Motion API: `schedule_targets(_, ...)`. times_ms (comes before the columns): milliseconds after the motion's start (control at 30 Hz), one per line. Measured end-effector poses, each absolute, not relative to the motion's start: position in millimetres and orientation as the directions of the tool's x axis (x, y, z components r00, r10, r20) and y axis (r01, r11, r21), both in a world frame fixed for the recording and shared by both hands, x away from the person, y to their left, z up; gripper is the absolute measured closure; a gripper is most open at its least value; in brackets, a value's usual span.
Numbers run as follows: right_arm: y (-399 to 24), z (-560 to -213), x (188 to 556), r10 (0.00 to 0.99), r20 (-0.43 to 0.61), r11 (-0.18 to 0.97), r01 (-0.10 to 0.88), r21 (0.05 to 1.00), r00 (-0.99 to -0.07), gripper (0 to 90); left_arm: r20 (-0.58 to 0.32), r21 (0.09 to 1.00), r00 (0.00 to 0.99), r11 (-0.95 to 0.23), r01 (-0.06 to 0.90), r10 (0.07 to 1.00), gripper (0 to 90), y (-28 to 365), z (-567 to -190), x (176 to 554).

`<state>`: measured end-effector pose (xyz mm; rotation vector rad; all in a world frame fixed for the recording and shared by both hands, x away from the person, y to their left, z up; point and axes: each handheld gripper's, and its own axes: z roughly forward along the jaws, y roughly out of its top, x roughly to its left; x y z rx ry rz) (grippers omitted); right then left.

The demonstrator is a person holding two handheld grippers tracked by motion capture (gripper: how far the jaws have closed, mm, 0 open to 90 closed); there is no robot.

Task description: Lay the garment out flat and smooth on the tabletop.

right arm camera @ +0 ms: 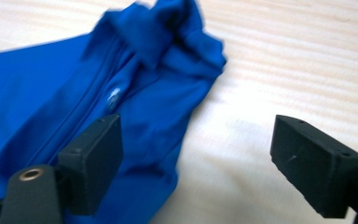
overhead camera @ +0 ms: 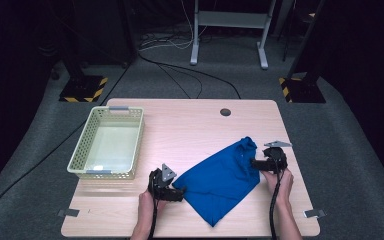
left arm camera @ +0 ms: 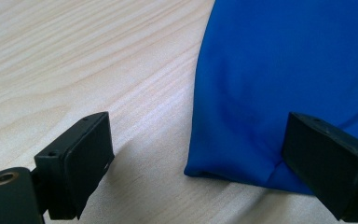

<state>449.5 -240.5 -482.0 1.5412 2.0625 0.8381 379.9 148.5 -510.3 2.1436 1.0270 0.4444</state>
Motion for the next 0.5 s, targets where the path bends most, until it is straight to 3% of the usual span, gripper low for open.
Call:
schedule_targets(200,-233,-491,437,0.947,-0.031,0.259,0.701,0.665,-0.321,14.8,0.003,0.723,0.626,-0.434,0.538,0.780,8.6,149,-510,380)
schedule_targets(500,-243,-503,447,0.970,0.007,0.178,0.727,0.663,-0.243,11.4,0.014,0.725,0.627,-0.439,0.531,0.779,8.7,148,-510,379)
